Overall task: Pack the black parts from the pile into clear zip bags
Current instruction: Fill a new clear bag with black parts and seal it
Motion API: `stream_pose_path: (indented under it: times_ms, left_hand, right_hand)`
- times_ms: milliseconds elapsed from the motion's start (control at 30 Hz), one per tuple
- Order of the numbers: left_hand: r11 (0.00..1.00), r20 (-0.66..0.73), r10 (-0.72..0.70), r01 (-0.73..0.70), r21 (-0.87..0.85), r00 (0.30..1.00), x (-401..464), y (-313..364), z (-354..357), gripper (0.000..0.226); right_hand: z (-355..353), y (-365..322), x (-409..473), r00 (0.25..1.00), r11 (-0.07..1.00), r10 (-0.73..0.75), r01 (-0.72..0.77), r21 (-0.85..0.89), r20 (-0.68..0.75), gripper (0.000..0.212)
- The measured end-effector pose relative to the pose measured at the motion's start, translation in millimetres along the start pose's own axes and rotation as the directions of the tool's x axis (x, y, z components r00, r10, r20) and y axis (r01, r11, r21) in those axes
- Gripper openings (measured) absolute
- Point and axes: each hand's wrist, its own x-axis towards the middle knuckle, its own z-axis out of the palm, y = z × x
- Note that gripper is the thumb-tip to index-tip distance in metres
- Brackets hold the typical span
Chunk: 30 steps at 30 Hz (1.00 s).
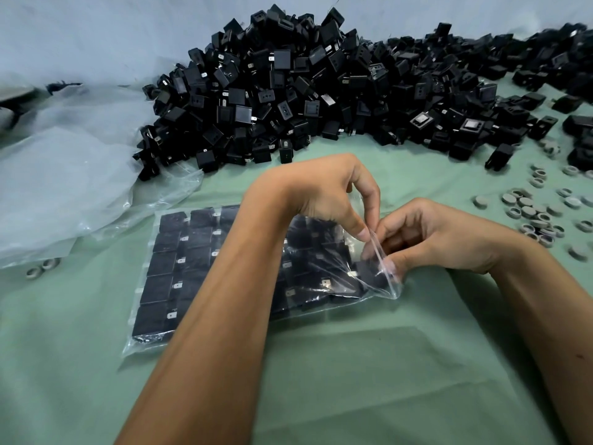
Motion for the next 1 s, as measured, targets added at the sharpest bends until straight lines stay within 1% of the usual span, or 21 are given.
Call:
stream_pose_path:
  times_ms: [133,300,433,567,700,833,933,1000]
  left_hand:
    - [1.000,-0.012,-0.002,0.002,0.006,1.000,-0.8,0.5,0.0,0.020]
    - [1.000,-0.014,-0.014,0.014,-0.001,1.000,0.2,-0.6,0.3,0.019]
    - [1.000,-0.013,-0.021,0.021,-0.004,1.000,-0.3,-2.0,0.4,0.019]
    - [1.000,-0.018,-0.029,0.029,-0.003,0.999,-1.0,-0.8,0.9,0.018]
    - [0.999,-0.016,-0.033,0.033,-0.001,0.999,-1.7,0.3,0.6,0.018]
    - [0.999,-0.012,-0.035,0.035,-0.001,0.999,-1.7,1.2,1.4,0.017]
    - [0.999,-0.006,-0.040,0.040,0.007,0.999,-0.9,1.4,2.5,0.017]
    - [0.999,-0.001,-0.045,0.045,-0.009,0.999,-0.9,1.1,2.6,0.017]
  right_hand:
    - [0.1,-2.7,0.3,0.999,0.990,0.012,-0.016,-0.138,-0.030,0.021]
    - [3.3,-6.0,0.1,0.996,0.984,0.024,-0.038,-0.173,-0.083,0.018]
    - [5.8,-8.0,2.7,0.993,0.971,0.026,-0.052,-0.232,-0.113,0.025]
    - [6.7,-7.9,3.7,0.991,0.970,0.013,-0.046,-0.237,-0.136,0.023]
    - [5.5,-5.0,3.1,0.995,0.969,-0.014,-0.011,-0.245,-0.102,0.013]
    - [2.2,-1.3,2.5,0.997,0.973,-0.038,0.021,-0.230,-0.070,0.014]
    - [-1.6,2.8,2.3,0.991,0.972,-0.033,0.003,-0.236,-0.126,0.018]
    - [-4.6,4.1,3.0,0.980,0.973,-0.045,-0.002,-0.231,-0.196,0.015]
